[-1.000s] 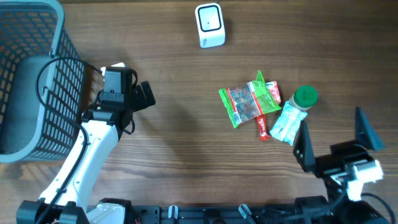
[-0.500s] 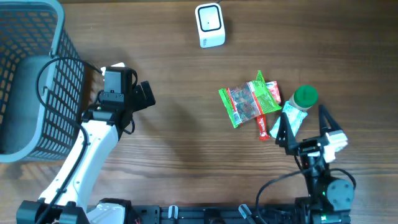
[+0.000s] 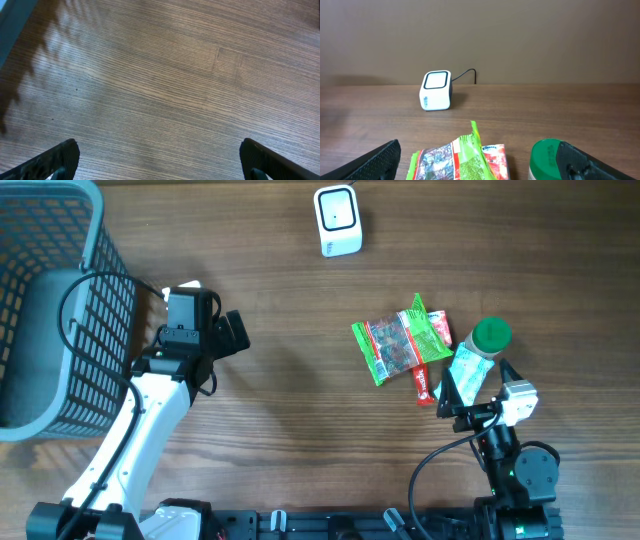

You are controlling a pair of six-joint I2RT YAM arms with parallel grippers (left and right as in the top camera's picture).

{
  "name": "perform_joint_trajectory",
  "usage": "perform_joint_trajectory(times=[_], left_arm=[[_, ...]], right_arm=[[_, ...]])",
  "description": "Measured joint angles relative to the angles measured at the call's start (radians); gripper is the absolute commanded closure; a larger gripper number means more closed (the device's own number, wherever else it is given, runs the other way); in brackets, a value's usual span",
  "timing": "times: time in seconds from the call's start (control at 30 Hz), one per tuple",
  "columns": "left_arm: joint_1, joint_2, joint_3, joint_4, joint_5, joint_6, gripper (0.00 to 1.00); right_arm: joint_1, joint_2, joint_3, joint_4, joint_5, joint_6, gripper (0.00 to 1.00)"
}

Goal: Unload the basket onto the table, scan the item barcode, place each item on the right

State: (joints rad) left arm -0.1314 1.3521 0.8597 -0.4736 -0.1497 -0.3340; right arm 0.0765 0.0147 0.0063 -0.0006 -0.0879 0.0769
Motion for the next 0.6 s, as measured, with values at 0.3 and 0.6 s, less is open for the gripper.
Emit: perform_joint_trajectory(times=[0.3,0.6], left_arm=[[0.0,0.0,0.0,0.0,0.0,0.0,0.0],[0.0,0.0,0.0,0.0,0.0,0.0,0.0]], right_arm=[[0.0,0.0,0.0,0.0,0.0,-0.011,0.0],[0.0,0.0,0.0,0.0,0.0,-0.011,0.0]])
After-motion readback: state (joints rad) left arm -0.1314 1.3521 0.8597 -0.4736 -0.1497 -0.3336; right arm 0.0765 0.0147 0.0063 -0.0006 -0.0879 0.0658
